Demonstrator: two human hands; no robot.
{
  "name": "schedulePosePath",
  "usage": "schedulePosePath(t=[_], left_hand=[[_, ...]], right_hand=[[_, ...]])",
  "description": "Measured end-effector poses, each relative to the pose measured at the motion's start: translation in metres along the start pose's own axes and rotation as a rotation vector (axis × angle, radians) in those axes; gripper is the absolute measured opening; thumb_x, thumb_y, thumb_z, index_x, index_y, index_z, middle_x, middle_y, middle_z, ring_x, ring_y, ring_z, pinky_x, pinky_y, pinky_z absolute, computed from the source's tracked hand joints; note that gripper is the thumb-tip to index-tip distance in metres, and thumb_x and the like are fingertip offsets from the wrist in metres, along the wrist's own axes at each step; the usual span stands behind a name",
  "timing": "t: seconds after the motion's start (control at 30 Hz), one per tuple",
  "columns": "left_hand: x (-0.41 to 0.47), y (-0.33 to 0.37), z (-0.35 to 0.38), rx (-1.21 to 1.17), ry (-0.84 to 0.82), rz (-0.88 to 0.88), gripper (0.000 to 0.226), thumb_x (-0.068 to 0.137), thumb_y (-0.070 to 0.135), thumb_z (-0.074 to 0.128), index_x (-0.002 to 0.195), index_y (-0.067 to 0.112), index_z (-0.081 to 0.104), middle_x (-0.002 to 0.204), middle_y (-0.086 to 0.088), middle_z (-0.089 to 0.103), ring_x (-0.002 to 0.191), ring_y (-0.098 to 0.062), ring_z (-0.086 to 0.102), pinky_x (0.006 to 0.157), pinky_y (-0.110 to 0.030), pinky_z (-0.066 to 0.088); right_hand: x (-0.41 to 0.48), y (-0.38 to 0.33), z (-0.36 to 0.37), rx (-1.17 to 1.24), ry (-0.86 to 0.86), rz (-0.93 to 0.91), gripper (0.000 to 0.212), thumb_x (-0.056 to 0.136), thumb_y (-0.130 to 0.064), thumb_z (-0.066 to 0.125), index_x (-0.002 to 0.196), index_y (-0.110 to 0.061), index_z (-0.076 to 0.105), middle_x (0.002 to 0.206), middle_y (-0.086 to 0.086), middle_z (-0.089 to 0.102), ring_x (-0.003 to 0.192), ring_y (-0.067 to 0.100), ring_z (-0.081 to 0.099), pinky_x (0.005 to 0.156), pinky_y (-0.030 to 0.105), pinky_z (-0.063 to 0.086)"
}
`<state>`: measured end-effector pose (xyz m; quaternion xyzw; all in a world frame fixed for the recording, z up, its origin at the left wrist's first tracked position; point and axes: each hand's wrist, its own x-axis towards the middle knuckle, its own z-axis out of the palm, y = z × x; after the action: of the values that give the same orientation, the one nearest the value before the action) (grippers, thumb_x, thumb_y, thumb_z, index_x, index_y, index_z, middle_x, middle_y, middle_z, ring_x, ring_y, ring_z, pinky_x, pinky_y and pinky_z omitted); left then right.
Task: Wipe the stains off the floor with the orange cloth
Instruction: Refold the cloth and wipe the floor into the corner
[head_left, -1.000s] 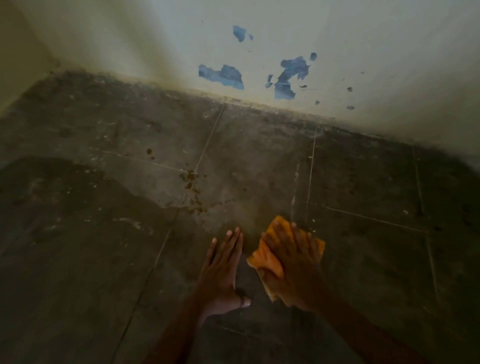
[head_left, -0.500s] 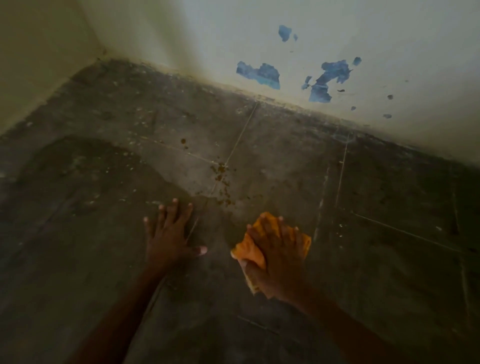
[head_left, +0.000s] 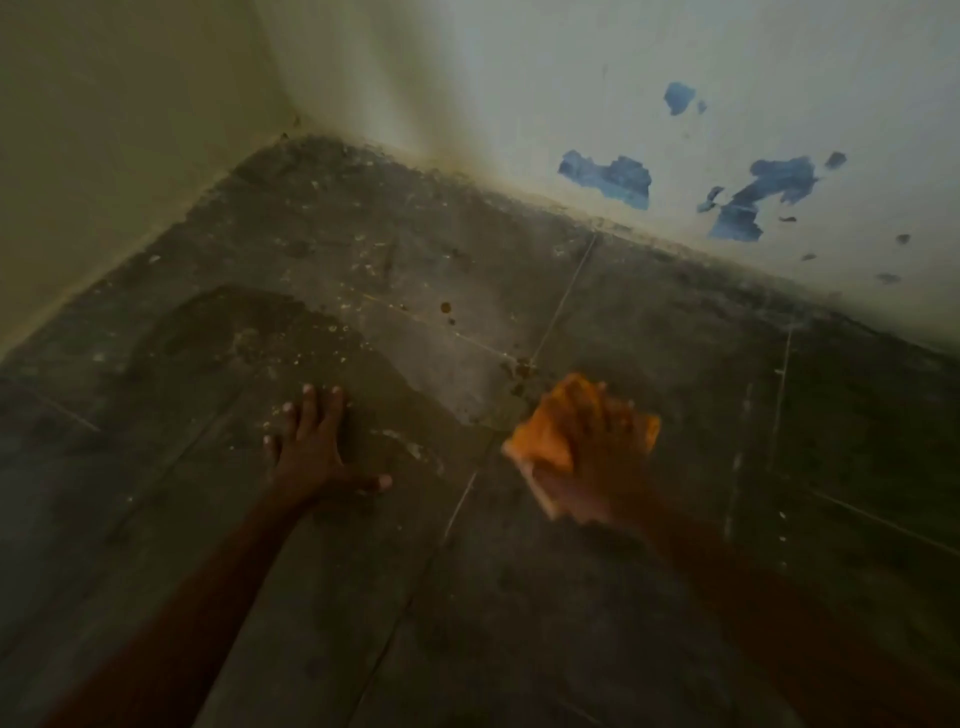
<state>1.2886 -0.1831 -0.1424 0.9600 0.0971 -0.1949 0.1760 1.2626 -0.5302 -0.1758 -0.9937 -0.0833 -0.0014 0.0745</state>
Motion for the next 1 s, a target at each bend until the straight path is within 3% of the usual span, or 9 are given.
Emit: schedulePosePath(t=[0.17, 0.27, 0.37, 0.43, 0.57, 0.7, 0.77, 0.9, 1.0], left_hand=[[0.005, 0.005, 0.009, 0.047, 0.079, -0.022, 0.134, 0.054, 0.048, 0.085, 0.153, 0.035, -0.004, 0.162, -0.001, -0.018, 0.149, -0.031, -0.011, 0.117, -0.061, 0.009], [0.000, 0.006, 0.001, 0.064, 0.058, -0.032, 0.134, 0.052, 0.049, 0.085, 0.153, 0.036, -0.003, 0.162, -0.001, -0.016, 0.150, -0.032, -0.008, 0.116, -0.062, 0.012], [-0.004, 0.012, -0.003, 0.069, 0.036, -0.047, 0.134, 0.052, 0.048, 0.085, 0.153, 0.036, -0.002, 0.162, 0.000, -0.016, 0.150, -0.032, -0.007, 0.116, -0.061, 0.014], [-0.004, 0.014, -0.003, 0.071, 0.039, -0.044, 0.134, 0.052, 0.047, 0.085, 0.153, 0.036, -0.001, 0.163, 0.000, -0.016, 0.150, -0.031, -0.007, 0.116, -0.061, 0.014], [-0.002, 0.015, 0.000, 0.063, 0.056, -0.058, 0.133, 0.054, 0.044, 0.086, 0.153, 0.036, -0.002, 0.163, 0.000, -0.016, 0.150, -0.032, -0.008, 0.116, -0.061, 0.012], [0.000, 0.026, -0.008, 0.047, 0.037, -0.084, 0.128, 0.060, 0.039, 0.084, 0.153, 0.035, -0.002, 0.162, -0.001, -0.017, 0.149, -0.036, -0.008, 0.115, -0.064, 0.013], [-0.005, 0.030, -0.016, 0.025, 0.033, -0.108, 0.123, 0.065, 0.040, 0.082, 0.154, 0.034, -0.002, 0.162, -0.002, -0.018, 0.148, -0.038, -0.009, 0.114, -0.066, 0.013], [-0.013, 0.034, -0.020, -0.004, -0.055, -0.099, 0.128, 0.065, 0.041, 0.084, 0.153, 0.033, -0.008, 0.160, -0.004, -0.024, 0.147, -0.039, -0.015, 0.114, -0.067, 0.008], [-0.012, 0.036, -0.021, -0.008, -0.073, -0.104, 0.129, 0.065, 0.037, 0.085, 0.153, 0.032, -0.009, 0.160, -0.005, -0.025, 0.146, -0.040, -0.017, 0.113, -0.069, 0.007]], right_hand=[[0.138, -0.020, -0.005, 0.059, -0.065, 0.330, 0.089, 0.083, -0.081, 0.034, 0.155, -0.029, 0.024, 0.167, 0.010, 0.010, 0.149, 0.049, 0.007, 0.116, 0.070, 0.004], [0.060, -0.075, 0.002, 0.039, -0.105, 0.003, 0.087, 0.084, -0.079, 0.031, 0.156, -0.032, 0.021, 0.168, 0.007, 0.004, 0.152, 0.045, -0.002, 0.118, 0.067, -0.001], [-0.005, -0.059, -0.005, 0.045, -0.179, -0.333, 0.082, 0.082, -0.075, 0.040, 0.155, -0.039, 0.026, 0.168, -0.002, 0.011, 0.154, 0.037, 0.006, 0.118, 0.065, 0.009], [0.039, -0.029, -0.008, -0.050, -0.125, -0.322, 0.079, 0.083, -0.072, 0.036, 0.155, -0.038, 0.027, 0.167, -0.001, 0.015, 0.152, 0.039, 0.014, 0.117, 0.067, 0.014], [0.131, -0.048, -0.011, -0.058, -0.180, 0.103, 0.085, 0.085, -0.076, 0.017, 0.157, -0.032, 0.013, 0.168, 0.004, 0.002, 0.152, 0.043, -0.002, 0.117, 0.069, 0.000], [0.052, -0.108, -0.005, 0.002, -0.255, -0.158, 0.091, 0.083, -0.083, 0.007, 0.158, -0.032, 0.006, 0.168, 0.004, -0.009, 0.150, 0.041, -0.017, 0.117, 0.067, -0.005], [-0.004, -0.106, 0.005, -0.057, -0.184, -0.297, 0.084, 0.088, -0.080, 0.020, 0.158, -0.035, 0.011, 0.168, 0.002, -0.005, 0.152, 0.037, -0.012, 0.115, 0.065, 0.004], [-0.047, -0.069, 0.010, -0.201, -0.224, -0.293, 0.082, 0.090, -0.078, 0.021, 0.158, -0.035, 0.010, 0.169, 0.001, -0.003, 0.151, 0.035, 0.006, 0.109, 0.058, 0.016], [-0.036, -0.076, -0.001, -0.174, -0.296, -0.214, 0.084, 0.084, -0.075, 0.035, 0.156, -0.037, 0.016, 0.164, 0.003, 0.022, 0.144, 0.043, 0.032, 0.107, 0.065, 0.035]])
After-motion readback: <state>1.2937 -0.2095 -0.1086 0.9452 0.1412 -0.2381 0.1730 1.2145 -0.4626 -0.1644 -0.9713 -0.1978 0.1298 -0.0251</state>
